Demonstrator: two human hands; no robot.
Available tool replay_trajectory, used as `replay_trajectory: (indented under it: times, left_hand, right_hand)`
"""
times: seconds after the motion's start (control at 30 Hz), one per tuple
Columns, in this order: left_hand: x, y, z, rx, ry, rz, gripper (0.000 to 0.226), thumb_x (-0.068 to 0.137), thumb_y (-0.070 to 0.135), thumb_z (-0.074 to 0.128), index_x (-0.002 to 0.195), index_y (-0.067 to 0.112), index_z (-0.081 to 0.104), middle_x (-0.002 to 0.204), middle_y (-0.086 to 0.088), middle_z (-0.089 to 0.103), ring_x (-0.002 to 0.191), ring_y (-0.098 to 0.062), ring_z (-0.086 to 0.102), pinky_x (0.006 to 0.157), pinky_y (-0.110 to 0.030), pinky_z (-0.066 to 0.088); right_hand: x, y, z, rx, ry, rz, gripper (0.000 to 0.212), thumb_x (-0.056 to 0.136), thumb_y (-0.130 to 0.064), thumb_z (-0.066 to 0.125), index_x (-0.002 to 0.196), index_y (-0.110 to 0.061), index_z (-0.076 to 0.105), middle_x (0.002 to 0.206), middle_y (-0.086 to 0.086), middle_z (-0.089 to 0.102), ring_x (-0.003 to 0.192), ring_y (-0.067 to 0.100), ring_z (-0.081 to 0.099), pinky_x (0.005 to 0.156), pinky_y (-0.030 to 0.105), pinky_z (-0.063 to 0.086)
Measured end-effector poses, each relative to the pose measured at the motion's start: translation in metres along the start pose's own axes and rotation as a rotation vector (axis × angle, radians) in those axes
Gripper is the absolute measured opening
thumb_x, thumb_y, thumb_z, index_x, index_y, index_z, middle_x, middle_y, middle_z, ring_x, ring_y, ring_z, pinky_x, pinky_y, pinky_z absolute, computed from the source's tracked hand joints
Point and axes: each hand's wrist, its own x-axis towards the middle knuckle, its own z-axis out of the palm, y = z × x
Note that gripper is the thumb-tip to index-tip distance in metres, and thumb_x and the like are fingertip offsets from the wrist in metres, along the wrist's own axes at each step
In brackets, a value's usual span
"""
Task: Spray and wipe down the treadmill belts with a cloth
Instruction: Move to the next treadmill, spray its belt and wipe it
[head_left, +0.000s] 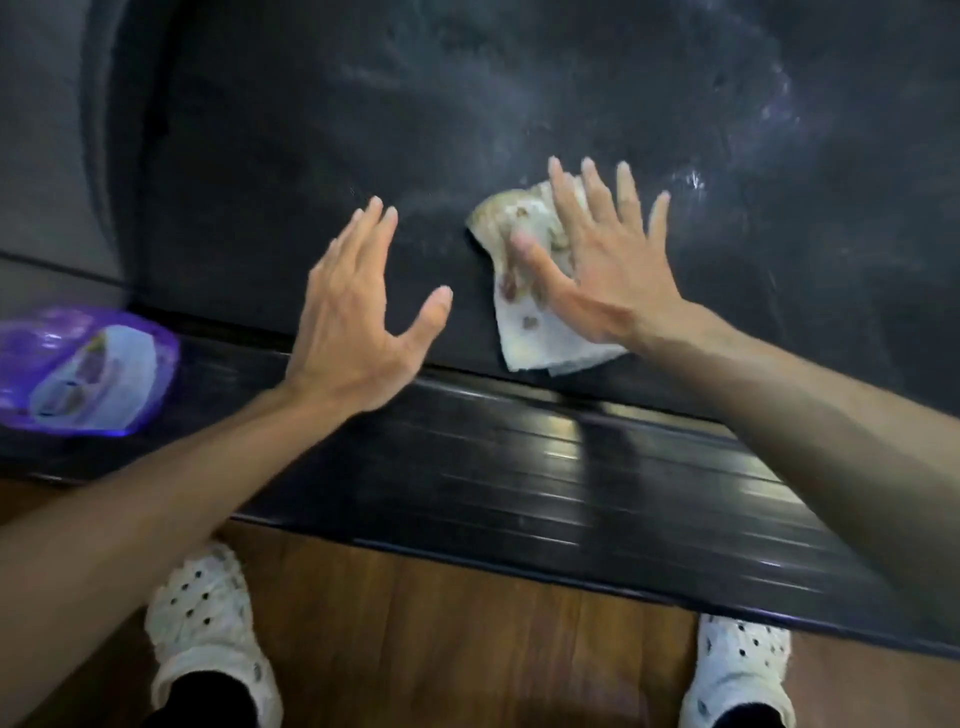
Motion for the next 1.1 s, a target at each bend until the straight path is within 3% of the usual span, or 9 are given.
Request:
replay_trajectory:
  times: [0.07, 0.17, 0.43, 0.63, 0.83, 1.1]
  left_hand:
    - [0.005, -0.012, 0.013, 0.031, -0.037, 0.052, 0.086, 0.093, 0.062, 0.04, 0.159, 0.008, 0.027, 0.168, -0.007, 0.022, 0.155, -0.019, 0.018, 0.126, -0.046, 0.018]
    - [0.02, -0.022, 0.023, 0.057, -0.032, 0.088, 0.088, 0.092, 0.064, 0.039, 0.159, 0.008, 0.027, 0.168, -0.005, 0.021, 0.156, -0.017, 0.016, 0.126, -0.046, 0.015]
    - [0.062, -0.029, 0.04, 0.022, 0.032, 0.166, 0.086, 0.089, 0.066, 0.039, 0.157, 0.014, 0.035, 0.166, 0.0, 0.028, 0.155, -0.011, 0.018, 0.127, -0.048, 0.013]
    - [0.078, -0.028, 0.047, 0.135, -0.014, 0.266, 0.083, 0.09, 0.065, 0.029, 0.16, 0.02, 0.029, 0.168, 0.005, 0.022, 0.155, -0.006, 0.013, 0.128, -0.045, 0.009]
    - [0.071, -0.051, 0.045, 0.191, -0.093, 0.219, 0.085, 0.089, 0.068, 0.023, 0.162, 0.024, 0.022, 0.169, 0.009, 0.013, 0.154, -0.001, 0.006, 0.128, -0.04, 0.006]
    - [0.051, -0.061, 0.034, 0.201, -0.079, 0.201, 0.084, 0.089, 0.068, 0.022, 0.161, 0.024, 0.022, 0.169, 0.01, 0.013, 0.154, 0.0, 0.004, 0.128, -0.041, 0.006]
  right_hand:
    - [0.008, 0.01, 0.015, -0.046, 0.036, -0.133, 0.077, 0.098, -0.072, 0.012, 0.166, -0.035, 0.005, 0.174, 0.005, 0.004, 0.16, 0.031, -0.005, 0.124, 0.065, -0.004]
    - [0.019, 0.017, 0.03, -0.075, 0.038, -0.203, 0.076, 0.096, -0.07, 0.011, 0.165, -0.038, 0.011, 0.174, 0.002, 0.005, 0.16, 0.03, -0.002, 0.124, 0.065, -0.001]
    - [0.043, 0.012, 0.039, -0.045, 0.139, -0.179, 0.07, 0.099, -0.068, 0.018, 0.164, -0.043, 0.011, 0.174, 0.003, 0.005, 0.16, 0.027, -0.001, 0.127, 0.057, 0.0]
    - [0.043, 0.014, 0.049, -0.035, 0.206, -0.187, 0.073, 0.095, -0.073, 0.015, 0.163, -0.047, 0.011, 0.174, 0.001, 0.008, 0.16, 0.024, 0.001, 0.128, 0.055, 0.004]
    - [0.043, 0.015, 0.046, -0.008, 0.221, -0.197, 0.079, 0.088, -0.079, 0.012, 0.161, -0.048, 0.019, 0.173, -0.001, 0.015, 0.16, 0.021, 0.007, 0.128, 0.054, 0.01]
    - [0.043, 0.013, 0.046, -0.012, 0.195, -0.197, 0.075, 0.093, -0.076, 0.015, 0.162, -0.048, 0.016, 0.173, -0.001, 0.011, 0.16, 0.022, 0.004, 0.128, 0.053, 0.003]
